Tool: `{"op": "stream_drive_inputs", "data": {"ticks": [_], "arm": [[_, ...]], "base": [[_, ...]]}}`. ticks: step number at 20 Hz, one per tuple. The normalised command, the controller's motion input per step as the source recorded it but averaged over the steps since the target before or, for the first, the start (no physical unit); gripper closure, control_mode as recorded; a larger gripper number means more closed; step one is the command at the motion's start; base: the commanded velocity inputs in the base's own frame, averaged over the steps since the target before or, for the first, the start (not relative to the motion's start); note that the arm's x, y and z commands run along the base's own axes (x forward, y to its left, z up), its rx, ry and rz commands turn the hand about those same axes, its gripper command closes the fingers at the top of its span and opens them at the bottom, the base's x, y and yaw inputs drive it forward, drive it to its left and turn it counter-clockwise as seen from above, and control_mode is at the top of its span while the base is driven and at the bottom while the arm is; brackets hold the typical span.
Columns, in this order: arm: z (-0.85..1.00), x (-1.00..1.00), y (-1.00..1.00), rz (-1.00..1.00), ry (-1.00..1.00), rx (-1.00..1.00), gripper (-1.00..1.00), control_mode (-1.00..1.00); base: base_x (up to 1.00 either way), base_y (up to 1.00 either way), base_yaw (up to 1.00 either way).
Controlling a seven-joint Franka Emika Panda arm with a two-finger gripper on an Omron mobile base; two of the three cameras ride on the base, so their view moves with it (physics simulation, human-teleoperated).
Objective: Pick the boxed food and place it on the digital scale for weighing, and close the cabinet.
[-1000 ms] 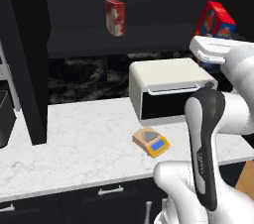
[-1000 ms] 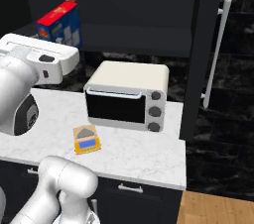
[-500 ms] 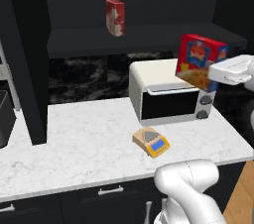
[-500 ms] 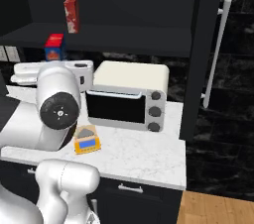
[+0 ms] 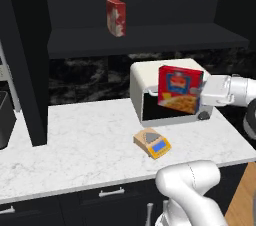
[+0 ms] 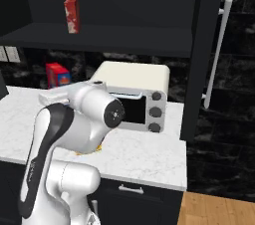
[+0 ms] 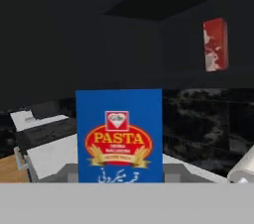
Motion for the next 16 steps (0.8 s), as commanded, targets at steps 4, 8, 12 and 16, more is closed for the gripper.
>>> {"op": "stream_drive_inputs", "data": {"ticks": [4,8,12,16], "arm": [[-0.85,0.42,0.0,0.29,0.0,0.02,1.0,-1.0],[-0.8,0.43,0.0,0.2,0.0,0.02,1.0,-1.0],[-0.62,0.48,0.0,0.07,0.18,0.0,1.0,-1.0],[-0.73,0.44,0.0,0.0,0.02,0.0,1.0,-1.0]], "base": [[0.0,0.0,0.0],[0.0,0.0,0.0],[0.0,0.0,0.0],[0.0,0.0,0.0]]}}
